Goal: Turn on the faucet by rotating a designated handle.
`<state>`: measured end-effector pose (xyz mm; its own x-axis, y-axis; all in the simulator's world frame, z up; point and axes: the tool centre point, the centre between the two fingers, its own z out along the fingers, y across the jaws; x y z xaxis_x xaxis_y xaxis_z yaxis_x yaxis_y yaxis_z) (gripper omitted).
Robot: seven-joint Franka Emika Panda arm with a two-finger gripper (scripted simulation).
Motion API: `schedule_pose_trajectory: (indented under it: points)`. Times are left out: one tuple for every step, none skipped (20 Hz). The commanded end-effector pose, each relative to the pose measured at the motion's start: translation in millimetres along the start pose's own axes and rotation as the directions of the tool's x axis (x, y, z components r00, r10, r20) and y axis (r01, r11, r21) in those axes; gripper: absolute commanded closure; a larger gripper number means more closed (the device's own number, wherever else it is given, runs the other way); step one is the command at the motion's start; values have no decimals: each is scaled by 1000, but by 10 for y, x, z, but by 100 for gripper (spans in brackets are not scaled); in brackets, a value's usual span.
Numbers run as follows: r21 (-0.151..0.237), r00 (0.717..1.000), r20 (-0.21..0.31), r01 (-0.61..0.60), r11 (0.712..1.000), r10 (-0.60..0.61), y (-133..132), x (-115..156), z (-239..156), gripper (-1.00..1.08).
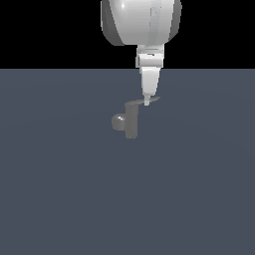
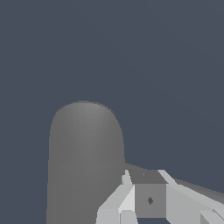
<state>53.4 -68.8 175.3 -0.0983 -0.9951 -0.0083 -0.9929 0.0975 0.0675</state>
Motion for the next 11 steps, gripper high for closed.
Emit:
schedule_pose_trajectory:
  points:
    - [67,1000,-3,-31,997,31,-341,246,-6,108]
    - [67,999,-3,-33,997,33,-367,264,-8,108]
    - [67,999,-3,-34,997,35,-393,280,-9,108]
    - [67,999,-4,-36,997,36,-418,297,-10,108]
    - [68,999,-4,-38,997,38,-443,314,-12,108]
    - [68,999,-4,-39,997,39,-468,331,-13,108]
    - [68,999,-4,-41,997,41,-493,347,-15,108]
    - [68,999,-4,-42,997,43,-518,364,-16,108]
    - [68,999,-5,-44,997,44,-542,380,-18,108]
    - [68,999,-5,-45,997,46,-566,396,-19,108]
    - [68,999,-5,-45,997,46,-566,396,-19,108]
